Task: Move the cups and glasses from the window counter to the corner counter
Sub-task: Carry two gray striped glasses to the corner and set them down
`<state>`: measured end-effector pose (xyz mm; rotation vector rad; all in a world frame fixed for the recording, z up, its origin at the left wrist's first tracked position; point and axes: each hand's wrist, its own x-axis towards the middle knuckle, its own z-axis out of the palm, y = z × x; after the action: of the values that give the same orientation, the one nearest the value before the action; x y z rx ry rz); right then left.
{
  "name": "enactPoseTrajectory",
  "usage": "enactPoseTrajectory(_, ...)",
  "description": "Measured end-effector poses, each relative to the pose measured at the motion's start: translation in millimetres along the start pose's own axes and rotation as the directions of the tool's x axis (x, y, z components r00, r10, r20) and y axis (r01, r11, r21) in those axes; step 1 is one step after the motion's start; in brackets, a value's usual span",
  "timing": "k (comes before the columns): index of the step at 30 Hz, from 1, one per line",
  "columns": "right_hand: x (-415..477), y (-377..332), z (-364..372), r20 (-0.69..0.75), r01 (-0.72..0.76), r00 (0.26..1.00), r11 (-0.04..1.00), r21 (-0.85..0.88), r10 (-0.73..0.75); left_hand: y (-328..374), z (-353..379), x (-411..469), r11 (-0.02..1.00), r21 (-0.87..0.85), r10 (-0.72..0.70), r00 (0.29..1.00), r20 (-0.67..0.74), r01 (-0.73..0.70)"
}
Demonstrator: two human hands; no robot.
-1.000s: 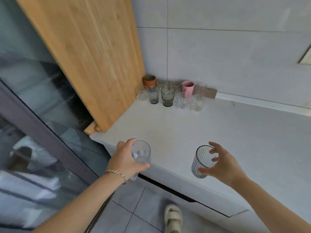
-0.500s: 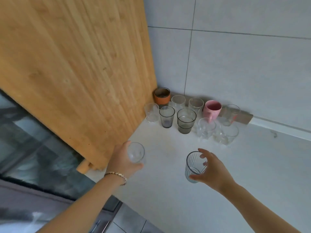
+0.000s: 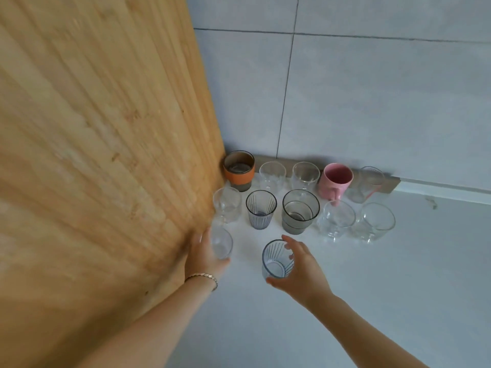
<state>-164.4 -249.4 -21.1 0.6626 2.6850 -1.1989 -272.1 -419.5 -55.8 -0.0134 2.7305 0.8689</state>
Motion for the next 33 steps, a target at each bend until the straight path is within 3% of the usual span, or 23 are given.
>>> enactPoseTrajectory(10,50.6,-42.0,54.6,-0.011,-0.082,0.997,0.995,-0.058,0.081,-9.5,5.3,26.5,0.999,-0.033,0.028,1.0,-0.003,-0.028)
enactPoseTrajectory(15,42.5,-34.2,52.9,0.068,-0.109,0.991,0.989,-0.105,0.117,-9.7,5.1,22.6,1.0,-0.001,0.028,0.999,0.017,-0.028)
enactPoseTrajectory(21,10.8,3.5,21.0,0.296,-0.14,0.932,0.961,-0.238,0.209,0.2,-0.9,-0.6,0.962,0.226,0.171,0.983,-0.065,-0.152)
enactPoseTrajectory(24,-15.3,34.1,-8.7,0.284,-0.202,0.92,0.947,-0.248,0.271,23.6,-3.2,-34.7,0.939,0.233,0.283,0.954,-0.102,-0.254)
enactPoseTrajectory(27,-52.5,76.8,-48.1,0.237,-0.281,0.91,0.926,-0.254,0.341,62.4,7.8,-83.4,0.899,0.203,0.396,0.918,0.006,-0.389)
enactPoseTrajectory(29,-88.1,112.2,-78.4,0.216,-0.329,0.896,0.906,-0.268,0.389,96.1,27.5,-121.2,0.876,0.149,0.435,0.884,0.171,-0.459)
enactPoseTrajectory(33,-188.2,196.5,-142.4,0.138,-0.446,0.862,0.859,-0.251,0.488,172.1,95.4,-212.1,0.79,0.167,0.461,0.752,0.471,-0.589)
